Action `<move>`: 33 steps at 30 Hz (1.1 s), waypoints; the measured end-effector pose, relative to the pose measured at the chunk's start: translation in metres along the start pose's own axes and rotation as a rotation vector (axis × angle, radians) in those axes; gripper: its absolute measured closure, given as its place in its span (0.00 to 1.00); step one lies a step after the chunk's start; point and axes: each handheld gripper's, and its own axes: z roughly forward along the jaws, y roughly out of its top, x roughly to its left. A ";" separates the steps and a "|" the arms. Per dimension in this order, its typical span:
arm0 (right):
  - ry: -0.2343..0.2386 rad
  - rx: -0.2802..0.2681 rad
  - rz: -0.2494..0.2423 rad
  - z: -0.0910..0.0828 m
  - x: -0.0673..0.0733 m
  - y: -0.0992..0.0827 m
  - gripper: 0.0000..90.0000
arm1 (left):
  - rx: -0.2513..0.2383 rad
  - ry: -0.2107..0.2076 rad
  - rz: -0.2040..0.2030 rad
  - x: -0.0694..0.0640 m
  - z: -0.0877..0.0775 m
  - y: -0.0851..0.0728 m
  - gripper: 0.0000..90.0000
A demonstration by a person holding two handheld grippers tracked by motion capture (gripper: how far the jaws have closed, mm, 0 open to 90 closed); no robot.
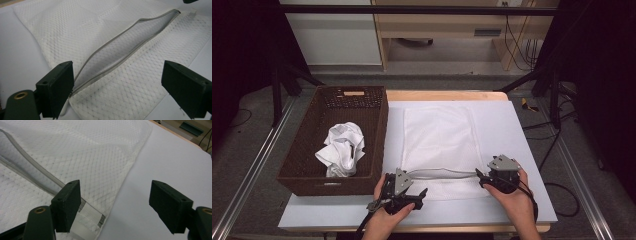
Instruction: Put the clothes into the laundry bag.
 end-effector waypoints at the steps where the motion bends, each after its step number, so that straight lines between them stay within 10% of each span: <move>1: 0.000 -0.002 -0.005 -0.001 0.001 0.000 0.30 | 0.002 0.005 0.002 0.000 0.001 0.000 0.13; 15: 0.031 -0.045 -0.125 -0.007 0.018 0.010 0.42 | 0.017 0.014 0.002 -0.001 0.001 -0.001 0.14; 33: 0.187 -0.109 -0.207 -0.007 0.050 0.022 0.48 | 0.027 0.019 0.002 -0.002 0.003 -0.002 0.15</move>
